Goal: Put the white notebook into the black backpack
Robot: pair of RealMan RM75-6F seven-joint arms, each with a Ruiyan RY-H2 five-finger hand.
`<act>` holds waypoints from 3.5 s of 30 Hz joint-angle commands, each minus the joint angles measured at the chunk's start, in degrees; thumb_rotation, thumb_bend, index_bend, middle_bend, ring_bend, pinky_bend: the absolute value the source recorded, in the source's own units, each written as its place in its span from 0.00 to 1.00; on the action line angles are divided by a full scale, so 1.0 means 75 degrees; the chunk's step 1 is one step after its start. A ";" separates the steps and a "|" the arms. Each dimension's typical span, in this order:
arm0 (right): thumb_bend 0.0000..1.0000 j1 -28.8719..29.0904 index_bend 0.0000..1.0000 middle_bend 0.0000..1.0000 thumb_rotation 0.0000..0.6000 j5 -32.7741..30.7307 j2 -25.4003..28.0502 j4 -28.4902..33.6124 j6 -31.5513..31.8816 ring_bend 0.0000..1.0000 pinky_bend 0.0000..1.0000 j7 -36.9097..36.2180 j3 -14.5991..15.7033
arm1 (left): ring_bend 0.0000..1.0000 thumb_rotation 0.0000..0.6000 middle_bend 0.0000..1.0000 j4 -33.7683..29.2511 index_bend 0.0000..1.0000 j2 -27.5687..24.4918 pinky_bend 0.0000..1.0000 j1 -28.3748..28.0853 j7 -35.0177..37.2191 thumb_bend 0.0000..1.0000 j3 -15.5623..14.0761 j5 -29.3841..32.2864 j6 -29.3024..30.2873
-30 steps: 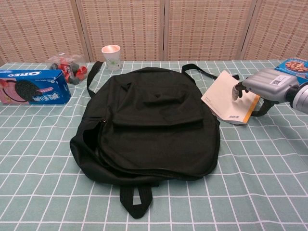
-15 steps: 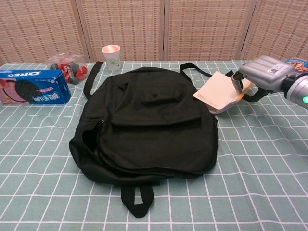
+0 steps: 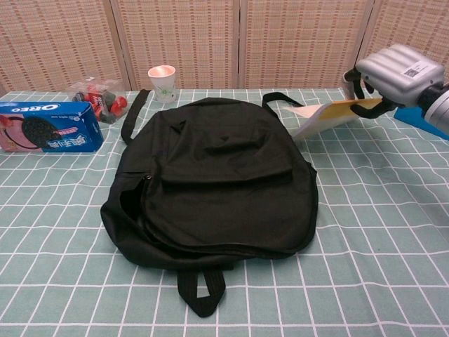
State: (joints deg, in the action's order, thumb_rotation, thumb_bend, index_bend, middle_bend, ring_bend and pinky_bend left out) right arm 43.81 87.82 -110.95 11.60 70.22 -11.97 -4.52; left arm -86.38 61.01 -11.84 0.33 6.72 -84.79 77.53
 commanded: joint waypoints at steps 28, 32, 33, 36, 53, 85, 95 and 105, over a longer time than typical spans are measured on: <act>0.42 -0.0603 0.88 0.64 1.00 0.0653 0.4642 0.6189 0.2833 0.55 0.46 0.2941 -0.0195 | 0.12 1.00 0.11 -0.0672 0.16 0.0327 0.14 -0.2679 0.0280 0.16 -0.0535 -0.2425 -0.1994; 0.42 -0.0712 0.88 0.64 1.00 0.0640 0.4900 0.6670 0.2816 0.55 0.46 0.3208 -0.0285 | 0.15 1.00 0.11 -0.0778 0.19 0.0632 0.14 -0.3035 0.0329 0.16 -0.0463 -0.2453 -0.2200; 0.42 -0.0746 0.88 0.64 1.00 0.0649 0.4946 0.6766 0.2800 0.55 0.46 0.3242 -0.0292 | 0.15 1.00 0.11 -0.0771 0.20 0.0752 0.14 -0.3124 0.0371 0.16 -0.0405 -0.2391 -0.2229; 0.42 -0.0808 0.88 0.64 1.00 0.0694 0.5012 0.6893 0.2754 0.55 0.46 0.3329 -0.0300 | 0.15 1.00 0.11 -0.0799 0.20 0.1009 0.15 -0.3363 0.0497 0.16 -0.0292 -0.2180 -0.2427; 0.42 -0.1061 0.88 0.64 1.00 0.0889 0.4796 0.6746 0.2620 0.55 0.46 0.3237 -0.0354 | 0.17 1.00 0.14 -0.0004 0.21 0.2784 0.17 -0.4124 -0.0997 0.16 -0.0001 -0.0800 -0.3445; 0.42 -0.1337 0.88 0.64 1.00 0.1037 0.4657 0.6698 0.2597 0.55 0.46 0.3086 -0.0467 | 0.18 1.00 0.14 0.1127 0.28 0.3893 0.17 -0.4424 -0.0914 0.16 -0.0442 0.0007 -0.3970; 0.42 -0.1407 0.88 0.64 1.00 0.1015 0.4652 0.6724 0.2584 0.55 0.46 0.3144 -0.0532 | 0.20 1.00 0.18 0.1922 0.45 0.4267 0.18 -0.4527 0.0850 0.27 -0.0476 -0.0434 -0.3566; 0.42 -0.1399 0.88 0.64 1.00 0.1033 0.4632 0.6742 0.2603 0.55 0.46 0.3112 -0.0617 | 0.27 1.00 0.26 0.2258 0.68 0.4437 0.17 -0.4499 0.2079 0.49 -0.0534 -0.0611 -0.3155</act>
State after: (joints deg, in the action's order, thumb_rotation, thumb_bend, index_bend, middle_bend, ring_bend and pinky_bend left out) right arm 33.33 95.58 -76.22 62.15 89.74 11.38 -9.13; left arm -69.72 94.03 -45.58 14.84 2.77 -89.52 53.85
